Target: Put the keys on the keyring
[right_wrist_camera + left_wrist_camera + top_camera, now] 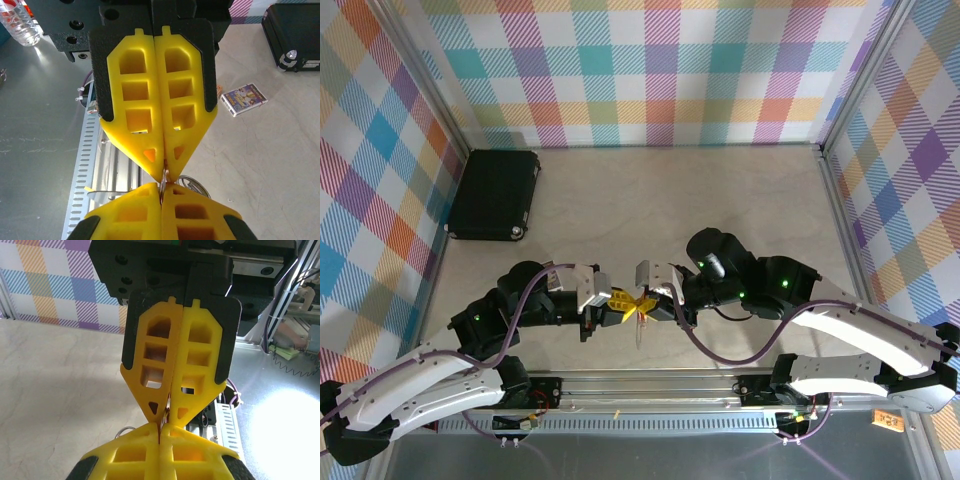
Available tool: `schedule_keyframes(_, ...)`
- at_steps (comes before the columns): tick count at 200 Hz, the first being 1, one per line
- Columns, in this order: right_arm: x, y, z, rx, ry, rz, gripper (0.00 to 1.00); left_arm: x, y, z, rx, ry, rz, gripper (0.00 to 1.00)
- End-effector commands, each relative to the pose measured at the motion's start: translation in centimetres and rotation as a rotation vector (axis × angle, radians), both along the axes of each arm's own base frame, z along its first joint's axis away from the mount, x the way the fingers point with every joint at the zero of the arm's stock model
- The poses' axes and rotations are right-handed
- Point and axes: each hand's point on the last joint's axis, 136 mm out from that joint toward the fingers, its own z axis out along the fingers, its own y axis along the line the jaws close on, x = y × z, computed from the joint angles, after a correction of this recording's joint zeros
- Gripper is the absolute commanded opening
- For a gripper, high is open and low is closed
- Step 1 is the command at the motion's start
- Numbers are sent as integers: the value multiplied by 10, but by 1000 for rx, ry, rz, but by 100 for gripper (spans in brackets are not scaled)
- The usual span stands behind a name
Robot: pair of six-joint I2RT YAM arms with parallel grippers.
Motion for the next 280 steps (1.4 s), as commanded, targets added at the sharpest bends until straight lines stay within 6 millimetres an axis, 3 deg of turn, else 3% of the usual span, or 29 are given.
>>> schedule_keyframes(1, -13, 11, 24, 89, 9, 71, 0, 0, 2, 37, -126, -58, 17, 0)
schedule_keyframes(35, -14, 10, 30, 126, 7, 68, 7, -6, 1, 57, -250, -45, -21, 0)
schedule_keyframes(107, -12, -2, 47, 217, -38, 24, 13, -8, -10, 72, -391, -9, -80, 0)
schedule_keyframes(154, -13, -9, 51, 239, -52, 16, 12, -9, -14, 73, -411, 8, -104, 0)
schedule_keyframes(194, -10, -12, 53, 237, -68, -1, 3, -10, -14, 74, -415, 8, -112, 0)
schedule_keyframes(241, -6, -18, 47, 188, -87, -24, 0, -5, -16, 52, -288, 12, -81, 0)
schedule_keyframes(256, -6, -18, 42, 146, -90, -14, 0, -2, -16, 43, -220, -1, -56, 10)
schedule_keyframes(280, -7, -15, 31, 68, -79, 11, 0, 0, -16, 32, -116, -6, -49, 12)
